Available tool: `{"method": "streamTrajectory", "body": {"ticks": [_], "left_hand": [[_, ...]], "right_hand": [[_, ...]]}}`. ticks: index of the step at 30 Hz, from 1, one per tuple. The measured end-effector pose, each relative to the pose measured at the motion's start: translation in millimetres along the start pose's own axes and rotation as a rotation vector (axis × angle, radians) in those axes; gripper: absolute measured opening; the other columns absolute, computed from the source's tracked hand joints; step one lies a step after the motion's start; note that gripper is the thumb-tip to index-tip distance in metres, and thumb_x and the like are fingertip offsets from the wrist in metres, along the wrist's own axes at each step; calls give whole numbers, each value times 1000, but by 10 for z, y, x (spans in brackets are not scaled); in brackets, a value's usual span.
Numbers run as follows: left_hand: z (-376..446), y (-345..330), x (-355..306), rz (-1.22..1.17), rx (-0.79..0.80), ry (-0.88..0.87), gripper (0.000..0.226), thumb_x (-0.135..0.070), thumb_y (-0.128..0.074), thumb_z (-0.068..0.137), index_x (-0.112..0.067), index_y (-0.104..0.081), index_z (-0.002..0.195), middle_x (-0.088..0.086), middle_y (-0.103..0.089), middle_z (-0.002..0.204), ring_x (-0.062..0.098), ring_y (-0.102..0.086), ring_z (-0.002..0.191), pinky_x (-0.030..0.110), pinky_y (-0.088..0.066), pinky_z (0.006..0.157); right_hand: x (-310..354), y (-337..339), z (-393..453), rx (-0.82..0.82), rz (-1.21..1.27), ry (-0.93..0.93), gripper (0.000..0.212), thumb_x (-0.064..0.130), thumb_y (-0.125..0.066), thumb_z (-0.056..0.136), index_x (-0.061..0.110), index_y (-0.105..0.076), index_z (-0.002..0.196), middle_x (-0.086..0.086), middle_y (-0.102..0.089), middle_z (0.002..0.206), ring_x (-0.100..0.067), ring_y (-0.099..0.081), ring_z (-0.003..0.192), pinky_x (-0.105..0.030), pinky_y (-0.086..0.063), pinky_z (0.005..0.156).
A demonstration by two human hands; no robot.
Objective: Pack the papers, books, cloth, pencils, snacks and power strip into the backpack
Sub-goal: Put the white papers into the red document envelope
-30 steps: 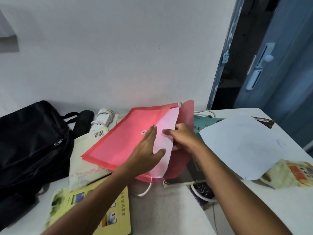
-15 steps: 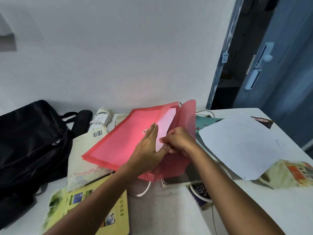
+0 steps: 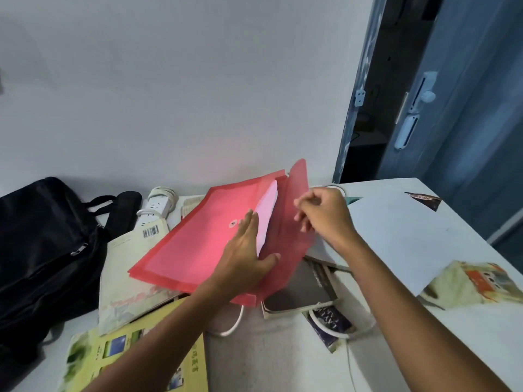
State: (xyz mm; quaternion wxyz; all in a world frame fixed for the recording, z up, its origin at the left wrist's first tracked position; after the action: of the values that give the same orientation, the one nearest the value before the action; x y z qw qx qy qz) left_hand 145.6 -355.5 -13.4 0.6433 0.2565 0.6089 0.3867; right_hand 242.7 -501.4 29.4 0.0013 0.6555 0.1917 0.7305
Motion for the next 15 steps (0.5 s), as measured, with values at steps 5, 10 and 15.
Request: {"method": "streamTrajectory", "body": {"ticks": [5, 10, 15], "left_hand": [[107, -213, -36, 104, 61, 66, 105, -49, -64, 80, -11, 1, 152, 5, 6, 161, 22, 0, 149, 54, -18, 116], [220, -352, -135, 178, 63, 108, 106, -48, -67, 80, -11, 2, 152, 3, 8, 161, 25, 1, 148, 57, -17, 115], [257, -363, -152, 183, 68, 100, 108, -49, -69, 78, -12, 0, 152, 3, 6, 161, 24, 0, 148, 56, -17, 116]], "right_hand": [[-312, 664, -38, -52, -716, -81, 38, 28, -74, 76, 22, -60, 110, -3, -64, 108, -24, -59, 101, -33, -47, 82], [-749, 693, -268, 246, -1104, -163, 67, 55, -78, 62, 21, -45, 109, -6, -48, 114, -31, -45, 111, -42, -42, 87], [-766, 697, -324, 124, -959, -72, 8, 19, -58, 84, 13, -59, 88, -5, -58, 96, -29, -59, 93, -33, -43, 68]]}}
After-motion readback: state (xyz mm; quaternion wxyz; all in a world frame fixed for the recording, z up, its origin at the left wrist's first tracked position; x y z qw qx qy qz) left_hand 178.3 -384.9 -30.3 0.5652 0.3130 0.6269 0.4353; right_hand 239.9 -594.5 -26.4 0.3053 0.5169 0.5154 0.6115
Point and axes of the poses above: each hand's wrist, its own z-axis towards the middle knuckle, its own y-axis out of the back of the hand, x = y × z, the point moved 1 cm from there along z, towards the middle knuckle
